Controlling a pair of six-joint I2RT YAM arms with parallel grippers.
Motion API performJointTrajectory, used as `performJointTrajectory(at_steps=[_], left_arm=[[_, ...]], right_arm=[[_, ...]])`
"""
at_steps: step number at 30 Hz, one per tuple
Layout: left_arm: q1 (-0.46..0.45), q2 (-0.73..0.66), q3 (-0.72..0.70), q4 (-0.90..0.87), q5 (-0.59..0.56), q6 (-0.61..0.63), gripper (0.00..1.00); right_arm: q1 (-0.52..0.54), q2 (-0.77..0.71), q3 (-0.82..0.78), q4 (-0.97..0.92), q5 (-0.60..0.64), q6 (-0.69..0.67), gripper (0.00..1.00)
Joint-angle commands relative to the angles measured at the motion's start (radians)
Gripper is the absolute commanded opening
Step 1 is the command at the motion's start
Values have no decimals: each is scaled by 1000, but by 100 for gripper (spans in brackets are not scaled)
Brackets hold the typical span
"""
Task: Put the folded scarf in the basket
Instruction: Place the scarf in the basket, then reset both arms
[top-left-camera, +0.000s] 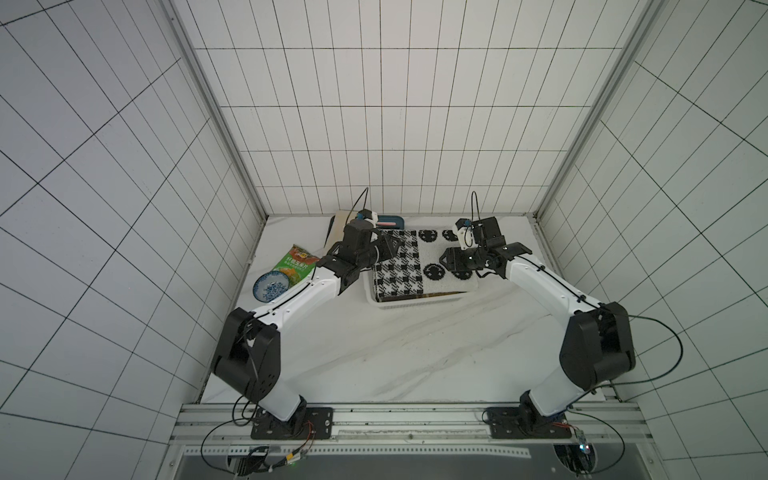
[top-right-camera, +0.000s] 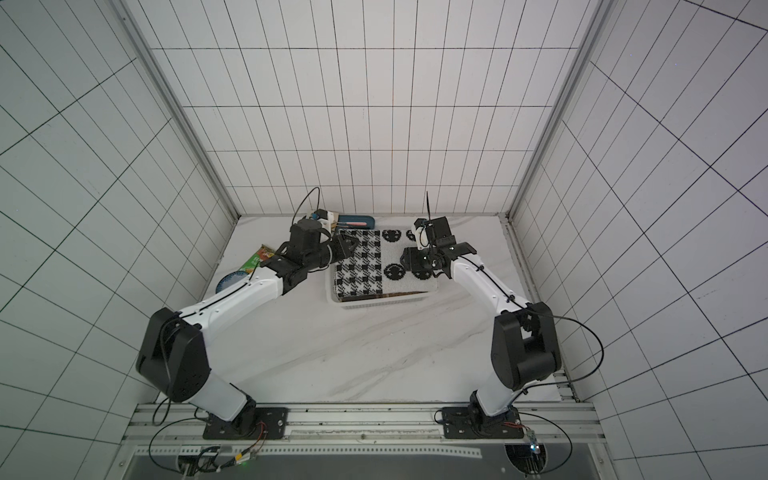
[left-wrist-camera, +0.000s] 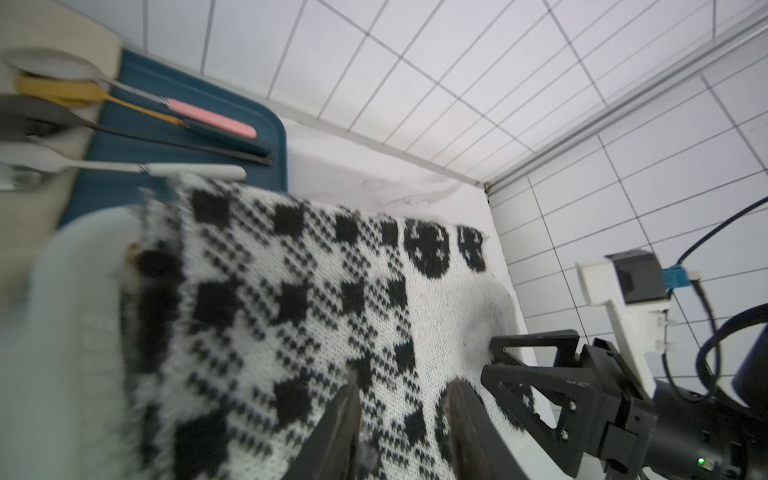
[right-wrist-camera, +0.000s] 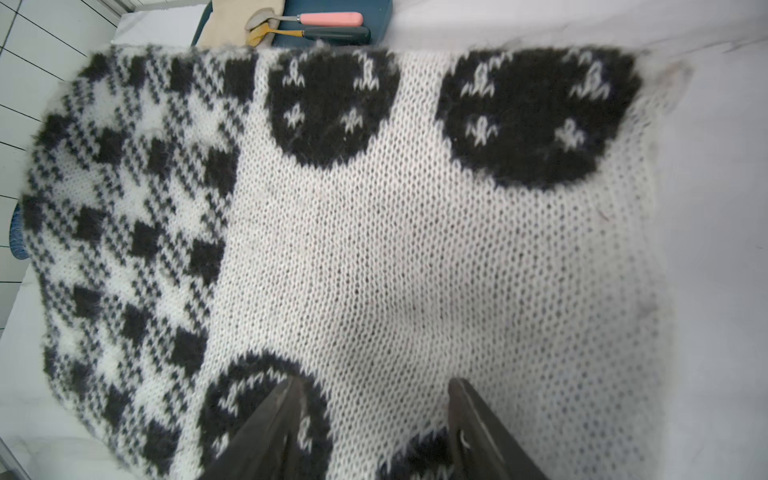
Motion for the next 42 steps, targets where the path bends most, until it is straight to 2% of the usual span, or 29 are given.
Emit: performJointTrajectory(at_steps=[1,5,9,10,11,13,16,20,22,24,27,30,32,33,37,39,42], left_arm=[[11,107,24,-38,-30,6,37],[37,138,9,-20,-13,4,34],[30,60,0,-37,-41,22,34],[31,22,-3,-49,-32,26,34],[30,-23,-14,-61,-41,31,35],[28,-125,-51,-83,-91,73,36],[22,-312,-133,-138,-245,195,40],[8,-558,-403,52,-365,300,70],[13,-634,-496,76,-437,339,97],[28,-674,-564,83,-509,383,98],[54,-678,-652,164,-621,466,98],[58,-647,-748,318,-687,653,98],[64,-653,-748,286,-706,685,98],[78,-654,-765,313,-702,692,98],[179,-638,-841,440,-643,689,98],[243,-604,-893,534,-541,712,98],[305,-518,-955,690,-513,714,98]], right_arm=[[5,-69,-50,28,-17,9,59],[10,-126,-81,43,-23,14,60],[12,-162,-101,45,-29,11,61],[12,-175,-108,43,-26,10,94],[12,-193,-117,41,-20,8,99],[12,-240,-146,48,-2,6,99],[17,-344,-213,71,55,4,99],[41,-482,-282,53,122,-10,99],[42,-534,-316,38,176,-23,99],[42,-586,-375,70,266,-40,99],[38,-598,-453,155,344,-89,99],[37,-583,-506,231,387,-205,99],[27,-581,-549,299,535,-243,99],[9,-586,-581,348,564,-267,99],[-121,-597,-767,650,434,-286,99],[-162,-565,-853,824,424,-298,99],[-175,-526,-891,893,436,-390,99]])
